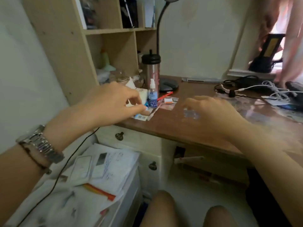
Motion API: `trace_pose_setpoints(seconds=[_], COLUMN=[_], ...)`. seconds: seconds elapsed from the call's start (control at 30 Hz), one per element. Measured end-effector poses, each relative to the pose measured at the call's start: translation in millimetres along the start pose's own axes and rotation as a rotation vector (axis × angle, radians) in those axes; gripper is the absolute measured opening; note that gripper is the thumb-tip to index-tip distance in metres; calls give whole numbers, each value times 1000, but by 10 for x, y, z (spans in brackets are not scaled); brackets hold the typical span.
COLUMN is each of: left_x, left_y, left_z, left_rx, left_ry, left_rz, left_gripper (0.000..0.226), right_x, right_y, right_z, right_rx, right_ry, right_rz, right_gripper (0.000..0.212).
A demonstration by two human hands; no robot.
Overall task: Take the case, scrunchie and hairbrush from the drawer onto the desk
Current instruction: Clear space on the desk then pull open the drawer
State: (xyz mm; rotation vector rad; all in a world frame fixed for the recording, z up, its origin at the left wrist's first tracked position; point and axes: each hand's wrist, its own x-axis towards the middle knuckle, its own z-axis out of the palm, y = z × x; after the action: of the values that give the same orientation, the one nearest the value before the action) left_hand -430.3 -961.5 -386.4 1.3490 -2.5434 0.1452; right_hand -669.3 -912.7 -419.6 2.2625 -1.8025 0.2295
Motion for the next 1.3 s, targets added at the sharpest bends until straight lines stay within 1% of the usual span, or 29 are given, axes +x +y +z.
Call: trace_pose_setpoints(seconds=[0.1, 0.23, 0.37, 0.47, 0.67, 0.87, 1.0, 1.1, 1.3], left_x=[-298, -579, -671, -618, -359, -51, 33, 78, 49], left_y=[-256, -613, -922, -1113, -1293, -1415, -1455, -1480, -1492], left_z=[98, 521, 1240, 1765, 2402, 2740, 2885, 2932, 2971], left_rx=[-22, -82, -165, -217, -258, -296, -357, -359, -337], left_ry=[-42, -95, -124, -123, -77, -37, 31, 86, 126], left_rz=[-76, -193, -273, -310, -300, -275, -298, -303, -308], left_gripper=[34, 30, 36, 42, 56, 56, 45, 36, 33], right_x=[160, 404, 556, 669, 921, 1035, 1034, 1029, 1011], right_y=[-360, -668, -864, -902, -791, -720, -679, -658, -630], right_z=[199, 585, 874, 1084, 1477, 1617, 1663, 1703, 1720], right_rx=[75, 104, 146, 150, 163, 162, 171, 186, 206], right_ry=[-38, -113, -119, -59, 9, 38, 82, 113, 102], right_rz=[-45, -119, -170, -170, -126, -132, -146, -143, -161], right_gripper=[39, 38, 38, 39, 36, 31, 31, 30, 32])
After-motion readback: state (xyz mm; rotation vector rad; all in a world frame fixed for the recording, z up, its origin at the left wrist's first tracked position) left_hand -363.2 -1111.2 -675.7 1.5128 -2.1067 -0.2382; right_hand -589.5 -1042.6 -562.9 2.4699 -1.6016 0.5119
